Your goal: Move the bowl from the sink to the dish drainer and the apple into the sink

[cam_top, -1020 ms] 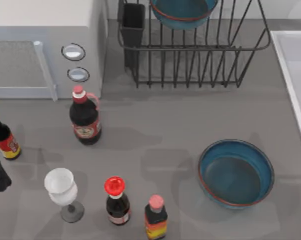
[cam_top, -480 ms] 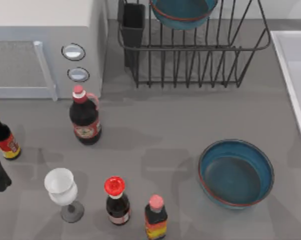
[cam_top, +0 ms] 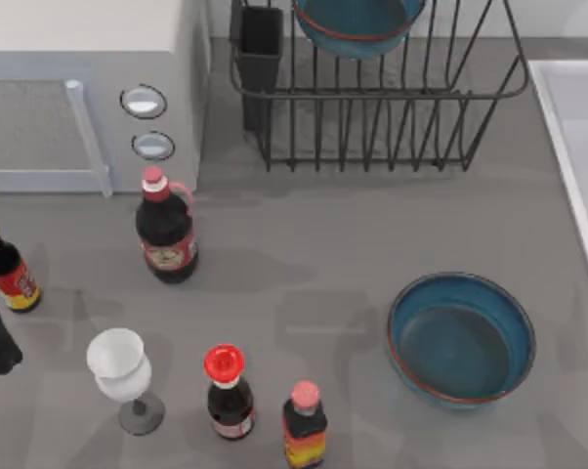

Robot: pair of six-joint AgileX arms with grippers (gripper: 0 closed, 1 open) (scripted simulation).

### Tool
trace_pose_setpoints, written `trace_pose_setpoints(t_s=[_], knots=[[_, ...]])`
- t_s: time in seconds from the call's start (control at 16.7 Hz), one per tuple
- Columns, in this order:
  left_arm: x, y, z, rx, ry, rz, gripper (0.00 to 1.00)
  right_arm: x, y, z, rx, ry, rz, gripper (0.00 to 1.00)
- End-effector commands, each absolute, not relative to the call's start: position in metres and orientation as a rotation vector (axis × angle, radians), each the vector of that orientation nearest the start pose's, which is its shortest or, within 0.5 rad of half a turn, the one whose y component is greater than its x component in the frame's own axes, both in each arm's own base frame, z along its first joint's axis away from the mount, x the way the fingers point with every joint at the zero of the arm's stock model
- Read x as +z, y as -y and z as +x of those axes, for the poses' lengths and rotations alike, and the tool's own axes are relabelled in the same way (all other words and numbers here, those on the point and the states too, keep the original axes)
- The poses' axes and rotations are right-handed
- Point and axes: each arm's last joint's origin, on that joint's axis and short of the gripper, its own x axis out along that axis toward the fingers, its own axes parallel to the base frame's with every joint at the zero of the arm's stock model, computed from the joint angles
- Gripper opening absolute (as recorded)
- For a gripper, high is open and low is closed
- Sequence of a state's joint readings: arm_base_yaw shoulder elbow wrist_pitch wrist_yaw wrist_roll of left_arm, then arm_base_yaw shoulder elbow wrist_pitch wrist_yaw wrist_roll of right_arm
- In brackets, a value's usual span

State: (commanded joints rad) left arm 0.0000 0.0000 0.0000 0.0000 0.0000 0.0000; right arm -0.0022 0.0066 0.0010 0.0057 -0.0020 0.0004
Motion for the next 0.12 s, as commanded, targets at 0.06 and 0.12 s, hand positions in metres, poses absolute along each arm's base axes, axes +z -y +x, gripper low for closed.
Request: trace_pose_setpoints(t_s=[0.06,0.12], knots=[[0.16,0.0012,0.1057,0.0,0.0,0.0,1.0,0.16,0.0012,0.1057,0.0,0.0,0.0,1.0],[0.16,0.0012,0.1057,0.0,0.0,0.0,1.0,0.16,0.0012,0.1057,0.0,0.0,0.0,1.0]])
